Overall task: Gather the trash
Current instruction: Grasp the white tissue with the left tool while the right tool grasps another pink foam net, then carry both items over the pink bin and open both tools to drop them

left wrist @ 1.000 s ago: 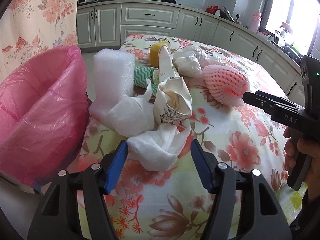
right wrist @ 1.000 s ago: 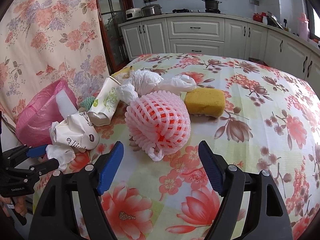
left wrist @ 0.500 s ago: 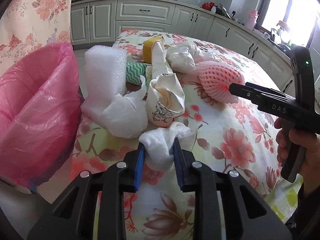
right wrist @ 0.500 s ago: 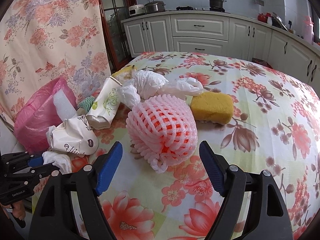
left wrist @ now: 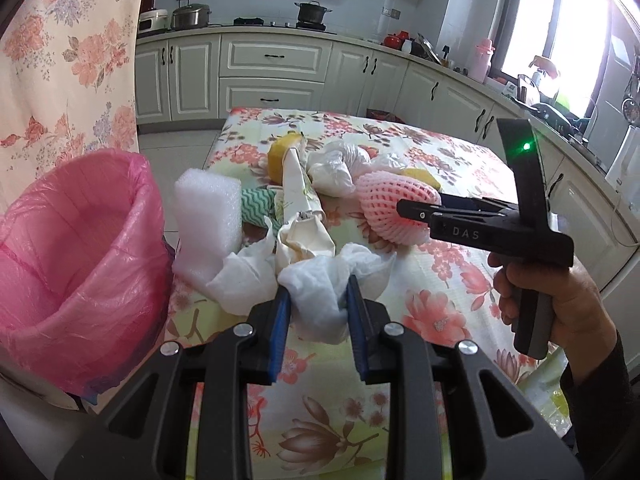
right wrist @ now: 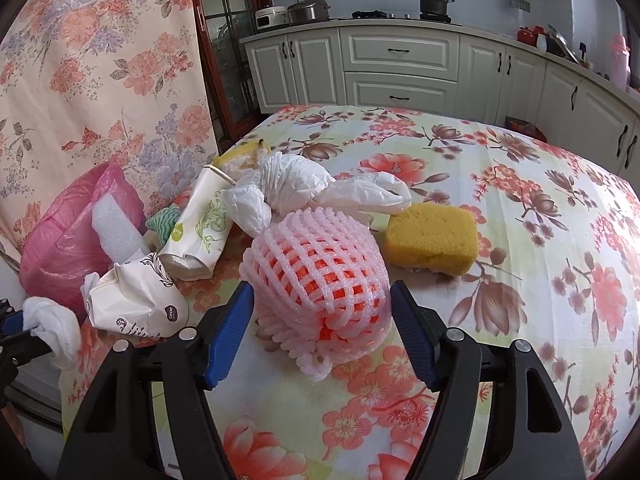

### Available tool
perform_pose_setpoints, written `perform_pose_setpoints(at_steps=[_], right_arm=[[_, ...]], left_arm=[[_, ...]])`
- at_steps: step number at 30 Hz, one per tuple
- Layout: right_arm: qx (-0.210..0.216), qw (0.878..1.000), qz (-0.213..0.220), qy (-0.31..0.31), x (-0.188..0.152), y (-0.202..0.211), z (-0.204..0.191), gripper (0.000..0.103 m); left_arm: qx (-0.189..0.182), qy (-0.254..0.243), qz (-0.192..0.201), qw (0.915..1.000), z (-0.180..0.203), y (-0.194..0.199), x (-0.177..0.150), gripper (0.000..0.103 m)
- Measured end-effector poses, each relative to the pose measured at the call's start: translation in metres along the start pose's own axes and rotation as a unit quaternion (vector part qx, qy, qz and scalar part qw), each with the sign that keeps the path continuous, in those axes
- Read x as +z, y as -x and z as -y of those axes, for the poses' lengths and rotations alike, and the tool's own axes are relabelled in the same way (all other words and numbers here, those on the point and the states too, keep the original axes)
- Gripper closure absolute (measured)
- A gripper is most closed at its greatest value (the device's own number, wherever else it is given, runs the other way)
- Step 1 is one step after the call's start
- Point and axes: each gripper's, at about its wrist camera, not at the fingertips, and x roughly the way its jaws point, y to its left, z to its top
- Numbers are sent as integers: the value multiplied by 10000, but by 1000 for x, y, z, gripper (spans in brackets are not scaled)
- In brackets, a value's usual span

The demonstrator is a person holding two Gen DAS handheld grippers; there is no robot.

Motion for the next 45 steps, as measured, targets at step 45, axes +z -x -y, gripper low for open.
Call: perform_pose_setpoints(at_steps=[45], right_arm=[[448, 9935, 1011, 254, 34, 92, -43, 72]], left_arm=[[1090, 791, 1119, 9846, -109, 97, 35, 77]])
